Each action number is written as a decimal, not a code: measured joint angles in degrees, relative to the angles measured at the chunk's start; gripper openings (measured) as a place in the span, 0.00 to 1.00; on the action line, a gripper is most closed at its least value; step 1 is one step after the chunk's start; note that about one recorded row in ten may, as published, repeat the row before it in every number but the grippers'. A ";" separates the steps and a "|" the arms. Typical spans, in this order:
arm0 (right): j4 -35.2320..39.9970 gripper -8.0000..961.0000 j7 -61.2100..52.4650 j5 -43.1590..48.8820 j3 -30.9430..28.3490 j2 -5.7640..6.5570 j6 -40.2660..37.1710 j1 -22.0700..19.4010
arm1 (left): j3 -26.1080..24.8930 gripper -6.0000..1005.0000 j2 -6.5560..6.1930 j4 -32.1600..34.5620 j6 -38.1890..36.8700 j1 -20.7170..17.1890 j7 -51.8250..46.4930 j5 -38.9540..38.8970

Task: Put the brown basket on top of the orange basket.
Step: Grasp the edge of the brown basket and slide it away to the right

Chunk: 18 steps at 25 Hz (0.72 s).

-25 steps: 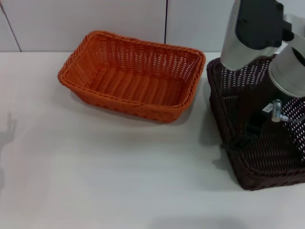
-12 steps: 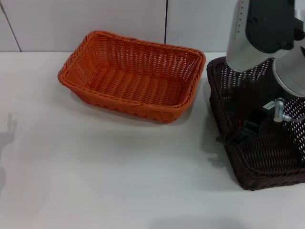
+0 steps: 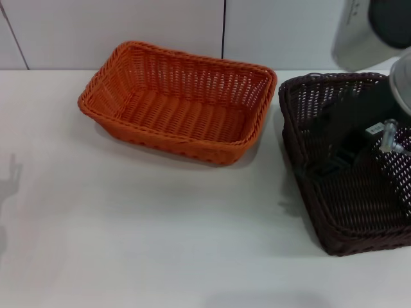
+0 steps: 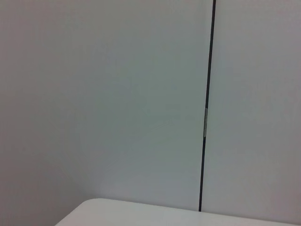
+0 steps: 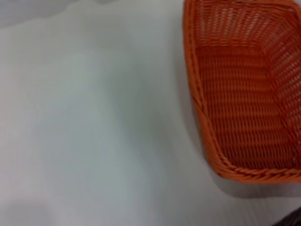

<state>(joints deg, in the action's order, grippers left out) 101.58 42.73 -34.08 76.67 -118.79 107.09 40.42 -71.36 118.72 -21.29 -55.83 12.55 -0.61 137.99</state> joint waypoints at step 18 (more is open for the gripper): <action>10.25 0.75 -5.15 -5.23 2.26 -0.20 0.45 -12.38 | 1.01 0.77 0.06 0.68 -0.45 -0.61 0.00 0.20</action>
<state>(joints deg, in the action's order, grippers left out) 111.84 37.59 -39.31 78.93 -119.00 107.54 28.04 -70.35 118.78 -20.61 -56.28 11.94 -0.61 138.19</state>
